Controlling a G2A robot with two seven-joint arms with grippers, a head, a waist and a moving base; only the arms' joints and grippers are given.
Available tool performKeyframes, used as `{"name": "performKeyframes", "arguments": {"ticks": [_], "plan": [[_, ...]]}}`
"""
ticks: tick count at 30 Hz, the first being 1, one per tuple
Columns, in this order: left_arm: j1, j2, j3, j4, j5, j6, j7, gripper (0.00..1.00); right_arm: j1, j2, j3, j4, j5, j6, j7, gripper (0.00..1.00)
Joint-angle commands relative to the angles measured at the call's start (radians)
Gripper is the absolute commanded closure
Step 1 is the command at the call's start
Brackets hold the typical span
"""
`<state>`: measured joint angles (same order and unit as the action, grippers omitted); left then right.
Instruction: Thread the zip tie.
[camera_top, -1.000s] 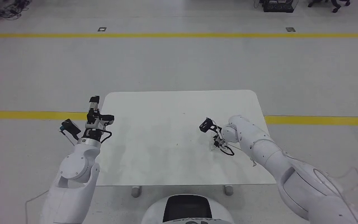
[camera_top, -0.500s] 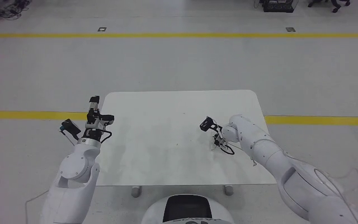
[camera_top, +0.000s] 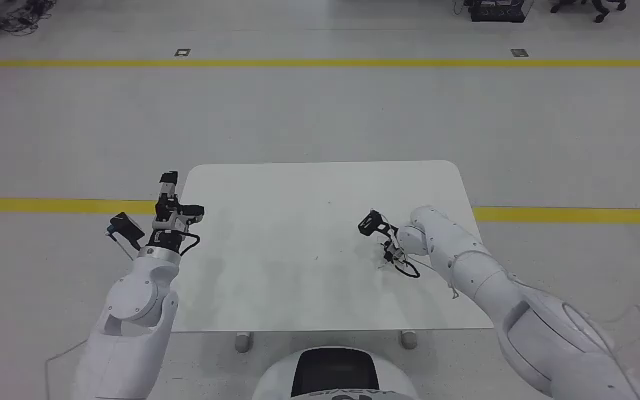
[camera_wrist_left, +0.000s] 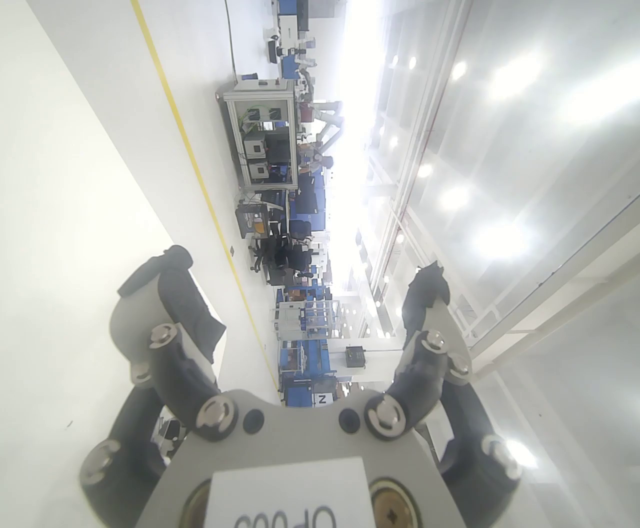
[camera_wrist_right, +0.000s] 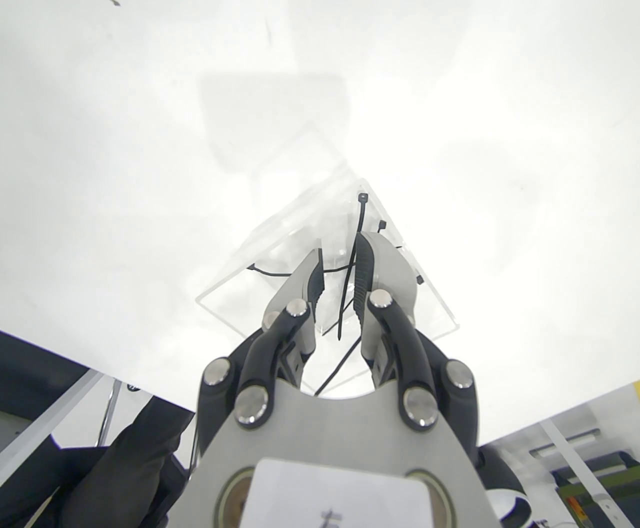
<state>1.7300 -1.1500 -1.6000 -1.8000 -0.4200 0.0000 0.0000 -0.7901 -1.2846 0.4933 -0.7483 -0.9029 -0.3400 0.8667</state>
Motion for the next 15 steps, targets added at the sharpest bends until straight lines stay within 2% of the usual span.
{"name": "performKeyframes", "arguments": {"ticks": [1, 15], "plan": [[0.0, 0.0, 0.0, 0.0, 0.0, 0.0, 0.0, 0.0, 0.0, -0.002, 0.001, 0.003, -0.002, 0.0, 0.001, 0.82], [0.0, 0.0, 0.0, 0.0, 0.0, 0.0, 0.0, 0.0, 0.001, -0.017, -0.002, 0.016, -0.009, 0.0, 0.008, 0.81]]}}
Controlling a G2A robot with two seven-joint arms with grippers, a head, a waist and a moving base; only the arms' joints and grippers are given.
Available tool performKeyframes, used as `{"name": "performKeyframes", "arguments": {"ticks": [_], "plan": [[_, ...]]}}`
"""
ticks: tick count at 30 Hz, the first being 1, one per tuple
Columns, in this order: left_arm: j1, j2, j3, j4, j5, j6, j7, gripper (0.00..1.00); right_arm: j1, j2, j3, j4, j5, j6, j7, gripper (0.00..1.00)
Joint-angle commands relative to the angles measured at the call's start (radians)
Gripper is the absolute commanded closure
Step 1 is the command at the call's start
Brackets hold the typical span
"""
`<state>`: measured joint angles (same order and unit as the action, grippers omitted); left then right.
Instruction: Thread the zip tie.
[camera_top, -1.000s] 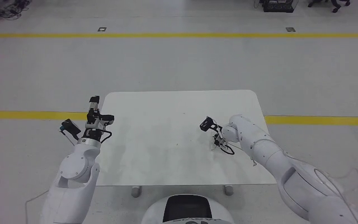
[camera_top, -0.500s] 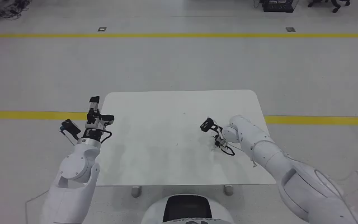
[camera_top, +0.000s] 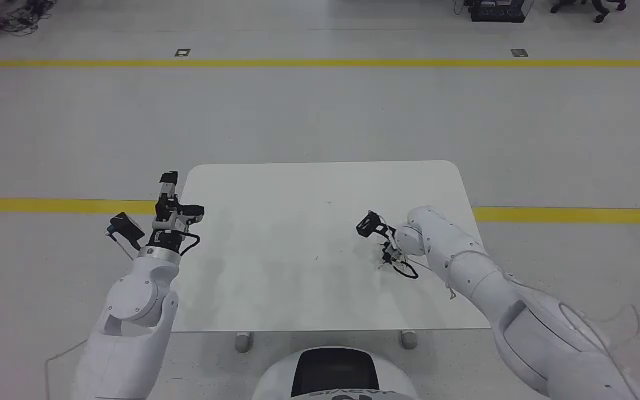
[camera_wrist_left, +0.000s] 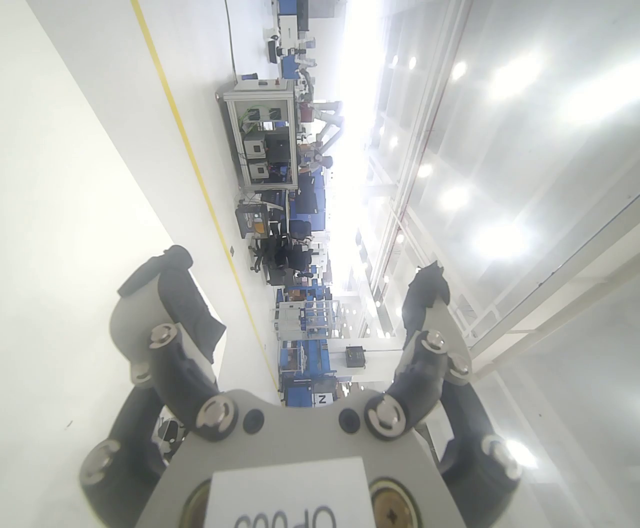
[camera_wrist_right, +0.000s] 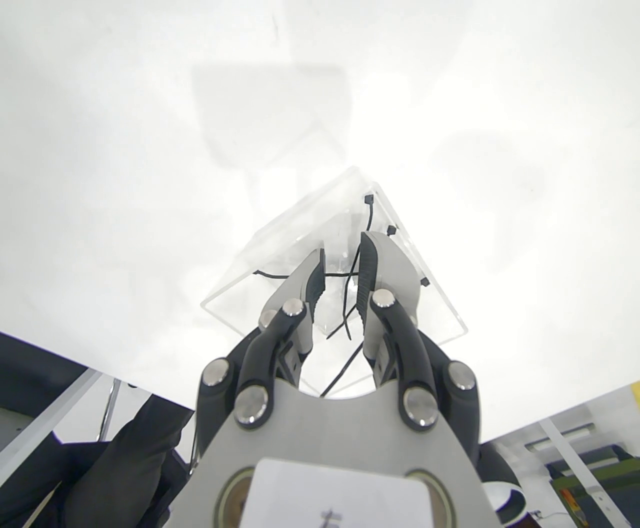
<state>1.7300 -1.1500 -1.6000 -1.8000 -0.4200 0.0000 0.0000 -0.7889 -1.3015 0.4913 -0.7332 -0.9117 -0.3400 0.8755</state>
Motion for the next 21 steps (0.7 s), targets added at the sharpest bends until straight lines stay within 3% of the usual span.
{"name": "performKeyframes", "arguments": {"ticks": [1, 10, 13, 16, 21], "plan": [[0.0, 0.0, 0.0, 0.0, 0.0, 0.0, 0.0, 0.0, 0.0, -0.001, 0.0, 0.002, 0.0, 0.0, -0.002, 0.81], [0.0, 0.0, 0.0, 0.0, 0.0, 0.0, 0.0, 0.0, -0.001, -0.003, 0.002, 0.015, -0.007, 0.0, -0.008, 0.83], [0.0, 0.0, 0.0, 0.0, 0.0, 0.0, 0.0, 0.0, -0.001, -0.006, 0.002, 0.019, -0.009, 0.0, -0.006, 0.87], [0.0, 0.0, 0.0, 0.0, 0.0, 0.0, 0.0, 0.0, 0.0, -0.009, 0.002, 0.024, -0.012, 0.0, -0.006, 1.0], [0.0, 0.0, 0.0, 0.0, 0.0, 0.0, 0.0, 0.0, 0.003, -0.013, 0.006, 0.029, -0.018, 0.0, -0.004, 1.0]]}}
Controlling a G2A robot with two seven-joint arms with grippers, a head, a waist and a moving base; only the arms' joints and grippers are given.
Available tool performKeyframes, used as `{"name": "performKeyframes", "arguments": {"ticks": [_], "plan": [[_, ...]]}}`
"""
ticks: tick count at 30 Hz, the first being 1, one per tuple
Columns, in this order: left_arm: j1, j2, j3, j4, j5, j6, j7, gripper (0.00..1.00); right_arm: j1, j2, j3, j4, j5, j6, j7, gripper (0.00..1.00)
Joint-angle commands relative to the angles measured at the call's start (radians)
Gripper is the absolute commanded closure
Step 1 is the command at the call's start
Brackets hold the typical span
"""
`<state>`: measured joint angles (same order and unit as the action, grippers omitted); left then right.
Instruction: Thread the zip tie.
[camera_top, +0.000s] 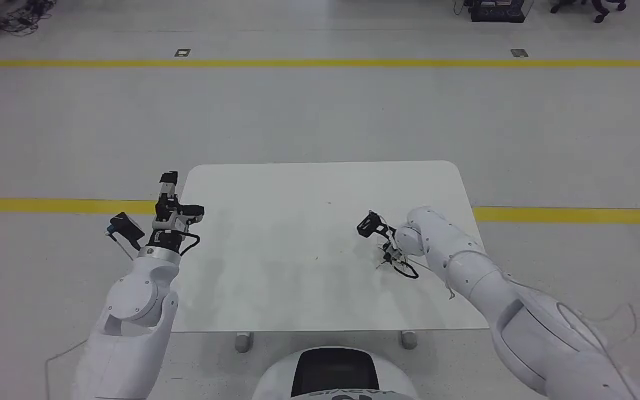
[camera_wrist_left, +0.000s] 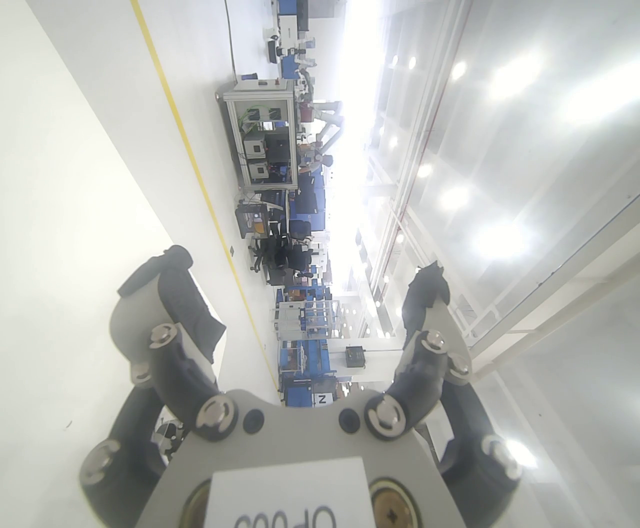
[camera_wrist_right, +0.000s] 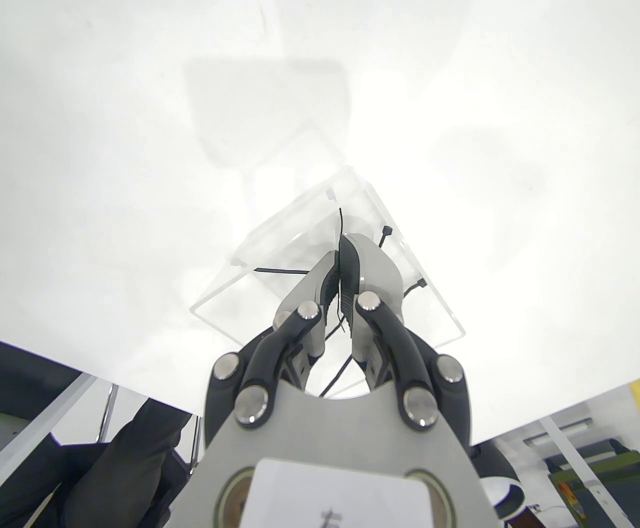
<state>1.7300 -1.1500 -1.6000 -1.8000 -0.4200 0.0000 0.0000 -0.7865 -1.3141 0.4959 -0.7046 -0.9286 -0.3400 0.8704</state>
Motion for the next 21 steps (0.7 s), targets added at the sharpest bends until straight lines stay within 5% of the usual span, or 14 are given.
{"name": "performKeyframes", "arguments": {"ticks": [1, 9, 21], "plan": [[0.0, 0.0, 0.0, 0.0, 0.0, 0.0, 0.0, 0.0, 0.001, -0.001, 0.002, 0.0, -0.003, 0.0, 0.001, 1.0], [0.0, 0.0, 0.0, 0.0, 0.0, 0.0, 0.0, 0.0, -0.004, 0.016, 0.036, -0.036, -0.016, 0.0, -0.008, 1.0], [0.0, 0.0, 0.0, 0.0, 0.0, 0.0, 0.0, 0.0, -0.073, 0.1, 0.148, -0.216, -0.041, 0.0, 0.006, 1.0]]}}
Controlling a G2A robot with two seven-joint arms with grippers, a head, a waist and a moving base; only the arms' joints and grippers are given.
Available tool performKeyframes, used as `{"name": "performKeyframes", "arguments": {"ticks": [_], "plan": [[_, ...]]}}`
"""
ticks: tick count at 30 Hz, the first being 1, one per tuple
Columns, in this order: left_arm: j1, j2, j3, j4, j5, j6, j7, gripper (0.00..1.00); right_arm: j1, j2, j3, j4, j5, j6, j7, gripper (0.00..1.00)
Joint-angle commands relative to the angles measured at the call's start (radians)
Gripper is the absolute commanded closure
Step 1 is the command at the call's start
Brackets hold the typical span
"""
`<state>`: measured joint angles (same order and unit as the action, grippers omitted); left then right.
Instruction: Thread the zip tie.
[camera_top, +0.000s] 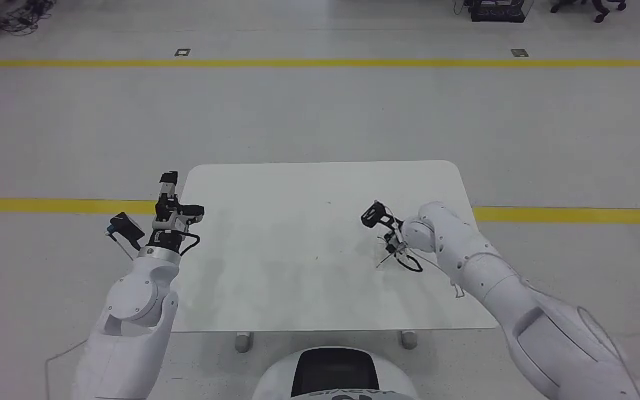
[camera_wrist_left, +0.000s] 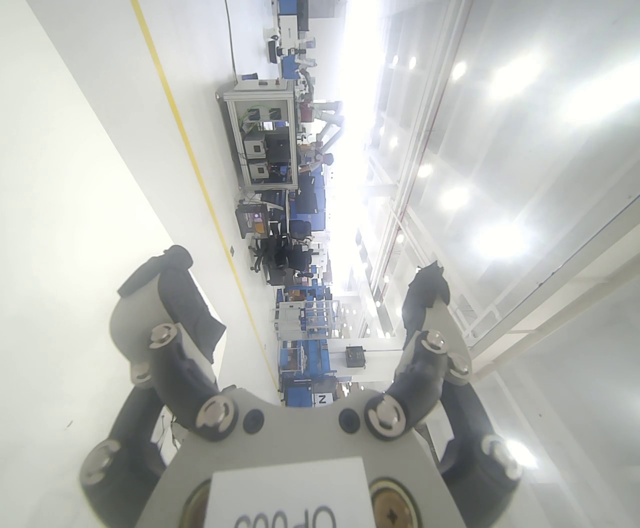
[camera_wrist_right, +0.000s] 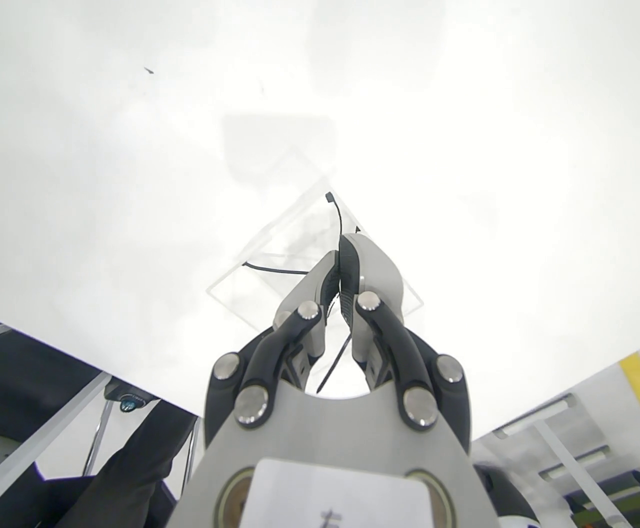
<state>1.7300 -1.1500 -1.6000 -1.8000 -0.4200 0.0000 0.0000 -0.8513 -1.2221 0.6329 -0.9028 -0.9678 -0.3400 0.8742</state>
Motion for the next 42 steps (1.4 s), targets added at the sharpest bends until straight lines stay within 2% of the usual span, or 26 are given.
{"name": "performKeyframes", "arguments": {"ticks": [1, 11, 17, 23, 26, 42], "plan": [[0.0, 0.0, 0.0, 0.0, 0.0, 0.0, 0.0, 0.0, -0.018, 0.015, 0.022, -0.036, -0.002, 0.0, 0.002, 1.0], [0.0, 0.0, 0.0, 0.0, 0.0, 0.0, 0.0, 0.0, -0.151, 0.111, 0.157, -0.265, 0.015, 0.0, -0.013, 1.0], [0.0, 0.0, 0.0, 0.0, 0.0, 0.0, 0.0, 0.0, -0.244, 0.173, 0.227, -0.408, 0.048, 0.0, -0.071, 1.0], [0.0, 0.0, 0.0, 0.0, 0.0, 0.0, 0.0, 0.0, -0.336, 0.241, 0.276, -0.536, 0.152, 0.0, -0.171, 1.0], [0.0, 0.0, 0.0, 0.0, 0.0, 0.0, 0.0, 0.0, -0.367, 0.275, 0.273, -0.583, 0.207, 0.0, -0.212, 1.0], [0.0, 0.0, 0.0, 0.0, 0.0, 0.0, 0.0, 0.0, -0.367, 0.275, 0.273, -0.583, 0.207, 0.0, -0.212, 1.0]]}}
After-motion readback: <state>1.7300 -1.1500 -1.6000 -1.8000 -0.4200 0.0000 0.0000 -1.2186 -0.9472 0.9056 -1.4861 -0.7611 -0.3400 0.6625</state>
